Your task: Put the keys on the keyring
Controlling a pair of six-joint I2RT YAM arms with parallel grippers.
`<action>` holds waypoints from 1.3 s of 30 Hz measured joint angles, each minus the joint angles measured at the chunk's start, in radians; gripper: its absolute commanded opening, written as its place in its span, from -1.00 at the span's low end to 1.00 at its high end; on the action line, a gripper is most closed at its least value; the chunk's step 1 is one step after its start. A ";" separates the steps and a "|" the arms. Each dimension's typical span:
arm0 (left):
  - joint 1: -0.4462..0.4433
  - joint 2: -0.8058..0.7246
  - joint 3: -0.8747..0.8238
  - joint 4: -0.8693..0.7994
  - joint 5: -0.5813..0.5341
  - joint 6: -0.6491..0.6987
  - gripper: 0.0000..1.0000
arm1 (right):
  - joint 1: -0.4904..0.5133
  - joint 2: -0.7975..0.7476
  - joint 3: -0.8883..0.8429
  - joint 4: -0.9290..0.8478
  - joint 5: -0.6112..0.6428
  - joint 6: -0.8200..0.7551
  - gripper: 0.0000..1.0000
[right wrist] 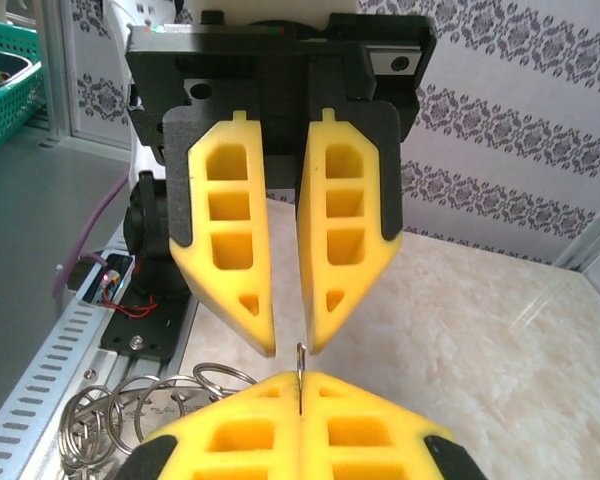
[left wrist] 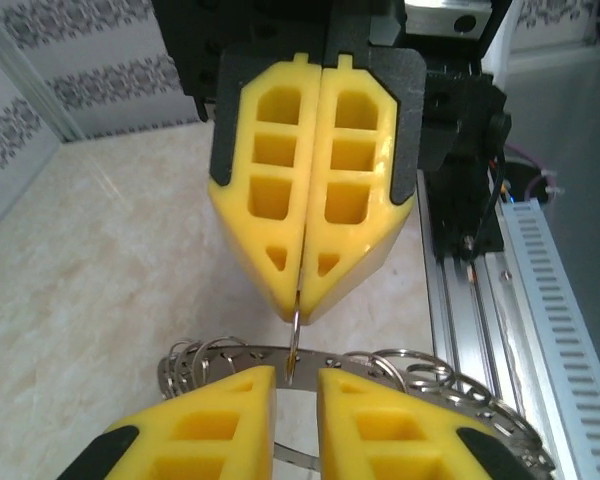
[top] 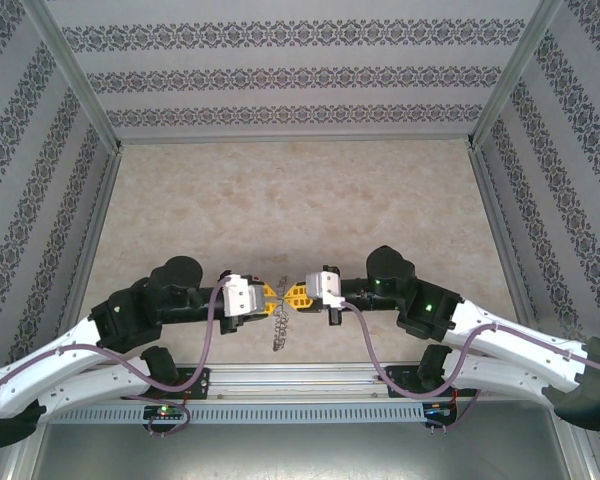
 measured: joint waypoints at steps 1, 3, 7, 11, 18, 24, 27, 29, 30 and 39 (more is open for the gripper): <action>0.000 -0.012 -0.012 0.018 0.003 -0.006 -0.61 | 0.000 -0.008 -0.002 0.006 -0.007 0.002 -1.00; 0.000 -0.029 -0.032 0.055 0.011 -0.018 -0.61 | 0.000 -0.018 -0.005 0.015 -0.022 0.007 -1.00; 0.000 -0.032 -0.043 0.102 0.022 -0.036 -0.60 | 0.000 -0.019 -0.010 0.045 -0.046 0.024 -1.00; 0.000 -0.032 -0.047 0.132 0.041 -0.048 -0.58 | 0.000 -0.019 -0.021 0.078 -0.058 0.038 -1.00; 0.000 -0.032 -0.057 0.168 0.056 -0.056 -0.66 | 0.000 -0.018 -0.025 0.122 -0.074 0.060 -1.00; 0.000 -0.032 -0.062 0.177 0.066 -0.060 -0.98 | -0.001 -0.018 -0.025 0.135 -0.076 0.064 -1.00; 0.000 -0.036 -0.063 0.178 0.066 -0.063 -1.00 | -0.002 -0.018 -0.025 0.142 -0.076 0.072 -1.00; 0.000 -0.040 -0.063 0.178 0.066 -0.063 -1.00 | -0.002 -0.015 -0.025 0.148 -0.076 0.075 -1.00; 0.000 -0.042 -0.063 0.178 0.065 -0.063 -1.00 | -0.002 -0.014 -0.025 0.150 -0.076 0.075 -1.00; 0.000 -0.081 -0.063 0.145 0.014 -0.062 -1.00 | -0.003 -0.066 -0.037 0.096 -0.023 0.059 -0.27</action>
